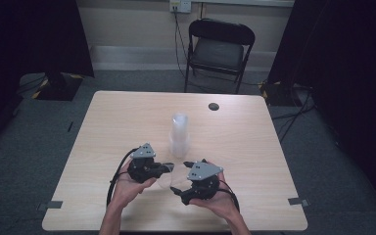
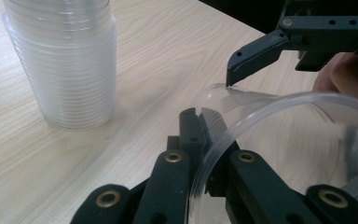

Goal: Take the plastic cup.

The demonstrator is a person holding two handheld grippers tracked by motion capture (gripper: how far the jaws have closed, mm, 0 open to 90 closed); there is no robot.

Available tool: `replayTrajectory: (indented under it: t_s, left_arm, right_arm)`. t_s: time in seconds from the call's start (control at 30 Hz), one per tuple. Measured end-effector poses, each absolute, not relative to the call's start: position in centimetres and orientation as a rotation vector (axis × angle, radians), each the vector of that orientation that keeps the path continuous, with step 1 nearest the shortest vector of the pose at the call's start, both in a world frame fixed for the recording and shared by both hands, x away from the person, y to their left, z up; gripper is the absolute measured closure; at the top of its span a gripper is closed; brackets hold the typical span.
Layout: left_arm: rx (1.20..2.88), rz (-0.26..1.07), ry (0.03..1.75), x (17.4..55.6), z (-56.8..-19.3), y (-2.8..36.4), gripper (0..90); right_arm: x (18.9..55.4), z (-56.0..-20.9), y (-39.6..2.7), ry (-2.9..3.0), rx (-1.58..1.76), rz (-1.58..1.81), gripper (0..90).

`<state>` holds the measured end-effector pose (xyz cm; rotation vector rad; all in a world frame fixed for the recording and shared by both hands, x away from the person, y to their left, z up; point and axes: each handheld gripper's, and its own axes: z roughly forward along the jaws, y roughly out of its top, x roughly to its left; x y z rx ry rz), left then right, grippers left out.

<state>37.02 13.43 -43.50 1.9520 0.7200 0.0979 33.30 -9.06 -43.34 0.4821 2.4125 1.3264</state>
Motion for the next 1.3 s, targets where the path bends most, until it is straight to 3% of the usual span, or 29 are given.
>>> replayTrajectory:
  t_s: [0.57,1.3]
  left_arm:
    - [2.010,0.042,0.690,37.4,-43.4,11.5,87.5]
    - [2.039,-0.012,0.768,37.9,-43.6,11.8,86.4]
  right_arm:
    - [33.7,-43.6,-6.5,2.385,0.414,1.249,16.6]
    - [32.9,-43.5,-6.6,2.313,0.346,1.249,29.1]
